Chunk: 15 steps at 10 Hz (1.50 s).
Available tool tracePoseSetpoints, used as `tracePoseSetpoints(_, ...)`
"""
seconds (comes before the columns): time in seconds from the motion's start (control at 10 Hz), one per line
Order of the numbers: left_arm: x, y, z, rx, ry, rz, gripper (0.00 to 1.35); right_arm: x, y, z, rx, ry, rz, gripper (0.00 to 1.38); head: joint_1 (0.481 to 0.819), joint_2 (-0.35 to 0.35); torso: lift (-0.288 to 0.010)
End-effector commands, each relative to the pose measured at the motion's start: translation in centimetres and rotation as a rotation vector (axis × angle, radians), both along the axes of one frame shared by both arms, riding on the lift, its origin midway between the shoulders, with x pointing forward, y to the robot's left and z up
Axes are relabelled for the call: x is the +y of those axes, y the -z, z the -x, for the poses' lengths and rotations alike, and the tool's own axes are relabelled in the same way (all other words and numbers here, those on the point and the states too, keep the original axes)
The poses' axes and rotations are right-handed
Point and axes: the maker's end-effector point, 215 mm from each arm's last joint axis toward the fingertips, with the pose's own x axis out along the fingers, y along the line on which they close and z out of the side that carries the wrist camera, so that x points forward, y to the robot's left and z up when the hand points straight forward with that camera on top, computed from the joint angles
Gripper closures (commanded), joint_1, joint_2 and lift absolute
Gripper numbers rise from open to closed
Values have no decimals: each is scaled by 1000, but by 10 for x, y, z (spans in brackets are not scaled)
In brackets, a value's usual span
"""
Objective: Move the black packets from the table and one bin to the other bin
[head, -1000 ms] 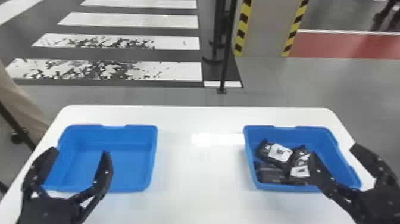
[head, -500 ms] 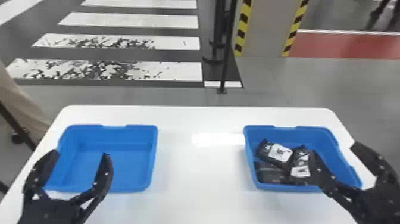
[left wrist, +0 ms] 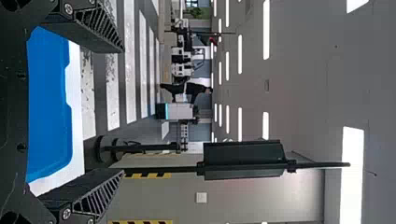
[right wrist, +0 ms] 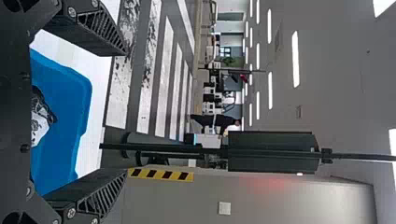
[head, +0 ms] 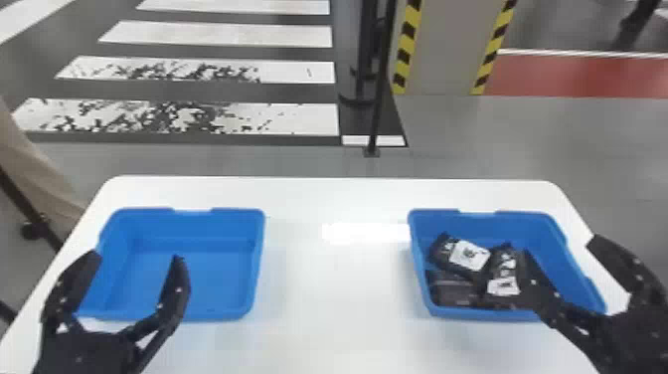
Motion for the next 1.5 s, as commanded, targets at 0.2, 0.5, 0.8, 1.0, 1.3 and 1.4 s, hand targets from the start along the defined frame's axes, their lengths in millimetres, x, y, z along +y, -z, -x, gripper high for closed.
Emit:
tracePoseSetpoints(0.2, 2, -2, 0, -5, -4, -1, 117, 2, -2, 1, -2, -6, -2, 133, 695, -37, -110)
tracePoseSetpoints(0.5, 3, -5, 1, -9, -6, -8, 117, 2, -2, 2, -2, -10, 2, 133, 695, -31, -110)
tracePoseSetpoints(0.8, 2, -8, 0, -16, -5, -12, 117, 4, -5, 1, -6, -16, 2, 133, 695, -28, -110)
tracePoseSetpoints(1.0, 2, -9, 0, -19, -5, -12, 117, 5, -4, 1, -8, -20, 5, 133, 695, -29, -110)
tracePoseSetpoints(1.3, 2, -7, 0, -14, -4, -9, 117, 11, -4, -4, -21, -37, 8, 133, 695, -25, -110)
tracePoseSetpoints(1.4, 2, -7, 0, -14, -4, -9, 117, 12, -1, -5, -18, -41, 6, 133, 695, -23, -110)
